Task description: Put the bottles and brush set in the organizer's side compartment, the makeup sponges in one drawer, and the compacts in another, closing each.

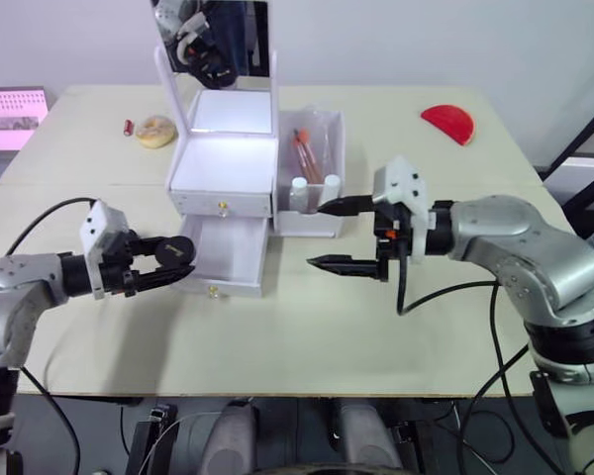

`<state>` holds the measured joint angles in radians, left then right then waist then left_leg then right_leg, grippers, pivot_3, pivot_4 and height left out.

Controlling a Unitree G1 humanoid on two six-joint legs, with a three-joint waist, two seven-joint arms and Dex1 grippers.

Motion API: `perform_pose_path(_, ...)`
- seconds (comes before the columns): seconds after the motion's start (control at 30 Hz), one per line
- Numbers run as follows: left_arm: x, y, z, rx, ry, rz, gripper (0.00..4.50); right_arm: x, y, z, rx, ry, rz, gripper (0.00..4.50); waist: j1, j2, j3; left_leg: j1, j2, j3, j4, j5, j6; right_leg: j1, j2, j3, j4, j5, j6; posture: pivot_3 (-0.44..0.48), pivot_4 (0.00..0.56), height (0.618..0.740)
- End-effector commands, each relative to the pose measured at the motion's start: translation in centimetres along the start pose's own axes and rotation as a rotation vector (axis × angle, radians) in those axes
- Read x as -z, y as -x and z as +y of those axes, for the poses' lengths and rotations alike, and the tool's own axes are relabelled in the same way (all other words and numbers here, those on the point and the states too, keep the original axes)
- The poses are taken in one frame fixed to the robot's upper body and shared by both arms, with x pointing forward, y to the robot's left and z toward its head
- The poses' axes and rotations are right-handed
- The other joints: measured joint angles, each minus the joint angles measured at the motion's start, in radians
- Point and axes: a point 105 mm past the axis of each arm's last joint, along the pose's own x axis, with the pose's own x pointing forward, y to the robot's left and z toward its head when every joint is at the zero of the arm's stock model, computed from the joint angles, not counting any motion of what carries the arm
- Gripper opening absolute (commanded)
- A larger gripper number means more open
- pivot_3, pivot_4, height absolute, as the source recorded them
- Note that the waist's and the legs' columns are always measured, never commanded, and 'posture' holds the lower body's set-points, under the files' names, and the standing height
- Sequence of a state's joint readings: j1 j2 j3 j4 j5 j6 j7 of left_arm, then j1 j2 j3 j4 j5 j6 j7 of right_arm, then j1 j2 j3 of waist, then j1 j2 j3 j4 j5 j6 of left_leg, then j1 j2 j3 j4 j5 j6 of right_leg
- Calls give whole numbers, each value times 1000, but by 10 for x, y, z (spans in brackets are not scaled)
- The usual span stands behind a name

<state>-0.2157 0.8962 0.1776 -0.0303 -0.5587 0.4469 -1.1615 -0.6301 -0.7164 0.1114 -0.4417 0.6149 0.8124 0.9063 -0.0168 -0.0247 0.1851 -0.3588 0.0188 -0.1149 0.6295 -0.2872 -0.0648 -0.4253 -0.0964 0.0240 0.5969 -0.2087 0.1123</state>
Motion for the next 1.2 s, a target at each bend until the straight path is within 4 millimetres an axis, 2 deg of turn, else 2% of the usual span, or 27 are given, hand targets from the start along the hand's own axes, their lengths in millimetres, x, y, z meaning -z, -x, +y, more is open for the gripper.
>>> perform_pose_path(0.03,-4,-2,2,3,-35,-11,2663,-11,4,3,13,39,-31,4500,-1,0,0,0,0,0,0,0,0,0,0,0,0,0,0,0,150,739)
perform_pose_path(0.67,14,-1,9,-48,-37,56,2663,-14,6,2,18,40,-36,4500,-2,0,0,1,0,0,0,0,0,0,0,0,1,0,0,0,150,739)
perform_pose_path(0.73,14,-1,10,-52,-39,54,3692,-14,6,2,19,40,-35,4500,-1,0,0,1,0,0,0,0,0,0,0,0,1,0,0,0,150,739)
perform_pose_path(0.8,13,-2,10,-58,-39,51,4475,-14,6,1,21,40,-35,4500,-1,0,0,1,0,0,0,0,0,0,0,0,1,0,0,0,150,739)
perform_pose_path(1.2,5,-2,11,-56,-13,23,4475,-13,7,0,27,40,-34,4500,-1,0,0,1,0,0,1,0,0,0,0,0,1,0,0,0,150,739)
